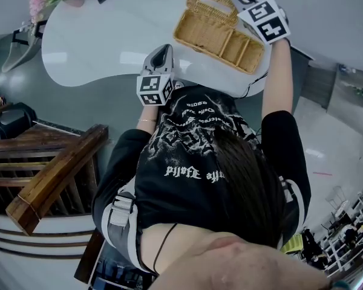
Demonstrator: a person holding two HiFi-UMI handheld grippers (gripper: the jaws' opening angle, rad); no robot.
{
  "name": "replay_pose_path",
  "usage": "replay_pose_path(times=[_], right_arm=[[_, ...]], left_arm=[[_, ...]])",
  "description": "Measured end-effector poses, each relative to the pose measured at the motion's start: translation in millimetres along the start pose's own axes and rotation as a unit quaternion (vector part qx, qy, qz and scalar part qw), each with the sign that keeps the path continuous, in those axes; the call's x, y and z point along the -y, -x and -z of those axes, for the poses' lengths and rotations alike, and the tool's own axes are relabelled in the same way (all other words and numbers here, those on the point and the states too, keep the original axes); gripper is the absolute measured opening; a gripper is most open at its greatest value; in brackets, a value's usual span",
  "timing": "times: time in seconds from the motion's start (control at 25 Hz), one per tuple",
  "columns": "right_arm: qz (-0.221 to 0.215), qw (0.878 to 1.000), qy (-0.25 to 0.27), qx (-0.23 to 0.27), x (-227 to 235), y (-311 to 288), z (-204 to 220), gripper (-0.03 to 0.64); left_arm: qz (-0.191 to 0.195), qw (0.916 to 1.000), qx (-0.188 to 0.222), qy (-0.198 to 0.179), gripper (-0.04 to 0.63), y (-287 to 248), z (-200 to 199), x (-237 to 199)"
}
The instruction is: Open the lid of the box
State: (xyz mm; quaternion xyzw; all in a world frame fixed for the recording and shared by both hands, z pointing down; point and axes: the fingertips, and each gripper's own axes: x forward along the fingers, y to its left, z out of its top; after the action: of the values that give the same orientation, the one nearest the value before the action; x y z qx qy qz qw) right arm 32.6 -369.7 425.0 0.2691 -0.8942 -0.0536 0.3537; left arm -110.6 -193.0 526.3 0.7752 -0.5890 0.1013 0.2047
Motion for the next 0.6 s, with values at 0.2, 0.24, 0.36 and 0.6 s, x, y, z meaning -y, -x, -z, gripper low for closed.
replay_pose_path(times=[0.2, 0.24, 0.36, 0.6], right_arm=[[0.002, 1.000, 0.002, -0.013, 10.0, -10.4, 8.0, 0.034], [0.002, 1.000, 0.003, -0.017, 12.6, -13.4, 10.2, 0.034], [0.003, 0.999, 0.015, -0.037, 20.2, -23.6, 16.0, 0.034], [-0.003, 0.999, 0.003, -0.053, 32.5, -41.0, 31.2, 0.034]], left_arm=[[-0.001, 1.0000, -0.003, -0.001, 0.025, -1.8, 1.9, 0.8], [-0.002, 1.0000, -0.004, -0.001, 0.025, -2.3, 2.0, 0.5], [-0.007, 1.0000, -0.006, 0.000, 0.025, -4.5, 2.2, -2.5], [-0.010, 0.9999, -0.013, 0.002, 0.025, -10.7, 5.6, -4.1]])
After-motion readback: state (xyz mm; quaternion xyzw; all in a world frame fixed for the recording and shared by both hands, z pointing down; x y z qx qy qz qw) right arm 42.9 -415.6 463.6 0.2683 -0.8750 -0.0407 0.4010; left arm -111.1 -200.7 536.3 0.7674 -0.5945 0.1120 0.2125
